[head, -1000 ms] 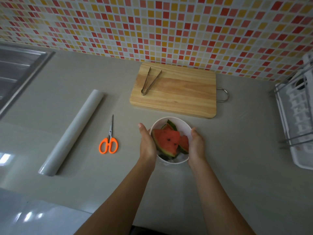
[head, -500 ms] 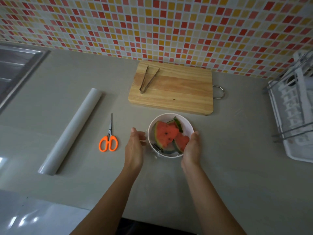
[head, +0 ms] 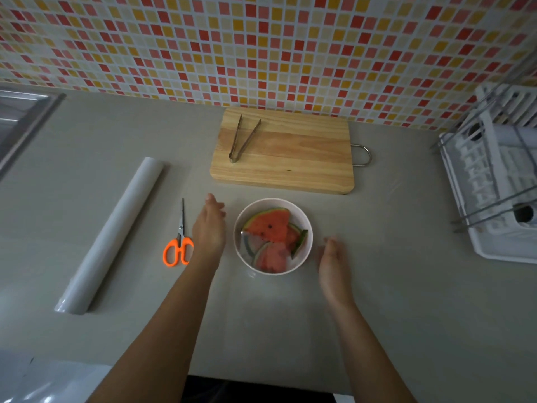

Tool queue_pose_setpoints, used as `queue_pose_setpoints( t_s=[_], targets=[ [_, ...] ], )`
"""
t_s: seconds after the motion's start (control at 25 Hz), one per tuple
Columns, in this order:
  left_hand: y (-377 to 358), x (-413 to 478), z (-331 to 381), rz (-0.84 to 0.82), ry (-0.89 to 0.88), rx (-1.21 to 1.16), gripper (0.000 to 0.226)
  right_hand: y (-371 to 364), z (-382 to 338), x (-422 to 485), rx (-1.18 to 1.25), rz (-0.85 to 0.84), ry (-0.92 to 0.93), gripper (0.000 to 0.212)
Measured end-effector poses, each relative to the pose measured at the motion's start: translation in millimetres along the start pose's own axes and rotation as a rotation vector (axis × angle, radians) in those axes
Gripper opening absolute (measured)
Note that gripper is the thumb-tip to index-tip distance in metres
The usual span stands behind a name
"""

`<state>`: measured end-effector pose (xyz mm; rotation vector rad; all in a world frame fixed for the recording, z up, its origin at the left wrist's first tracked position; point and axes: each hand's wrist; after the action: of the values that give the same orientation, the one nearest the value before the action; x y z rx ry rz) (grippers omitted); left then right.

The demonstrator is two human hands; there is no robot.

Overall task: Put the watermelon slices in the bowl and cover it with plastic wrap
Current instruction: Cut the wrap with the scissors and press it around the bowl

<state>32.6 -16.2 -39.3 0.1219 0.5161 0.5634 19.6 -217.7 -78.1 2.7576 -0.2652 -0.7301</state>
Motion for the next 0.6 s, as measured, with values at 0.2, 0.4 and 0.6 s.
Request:
queue_pose_setpoints(
  t_s=[0.2,0.4,0.6],
  targets=[
    [11.4,-18.1,-13.0,-0.198,0.129,0.011,0.071,9.5,-22.1,18.0,0.161,-0.292,-0.039,0.038],
    [-2.9,14.3,10.2,-0.321,0.056,-0.005,0.072,0.5,-33.4,40.3,0.318,-0.305,-0.025,0.035],
    [5.7,26.3,5.8,-0.341,0.069,0.177,0.072,-0.1,-28.4,52.2,0.150,-0.266,-0.095,0.050]
  ],
)
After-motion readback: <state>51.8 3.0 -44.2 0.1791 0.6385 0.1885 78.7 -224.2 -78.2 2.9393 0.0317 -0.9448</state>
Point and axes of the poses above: each hand's wrist, its own x-axis towards the middle knuckle, its own y-axis out of the back of the hand, z = x × y, and after that the axes turned 3 degrees about -z, right-handed
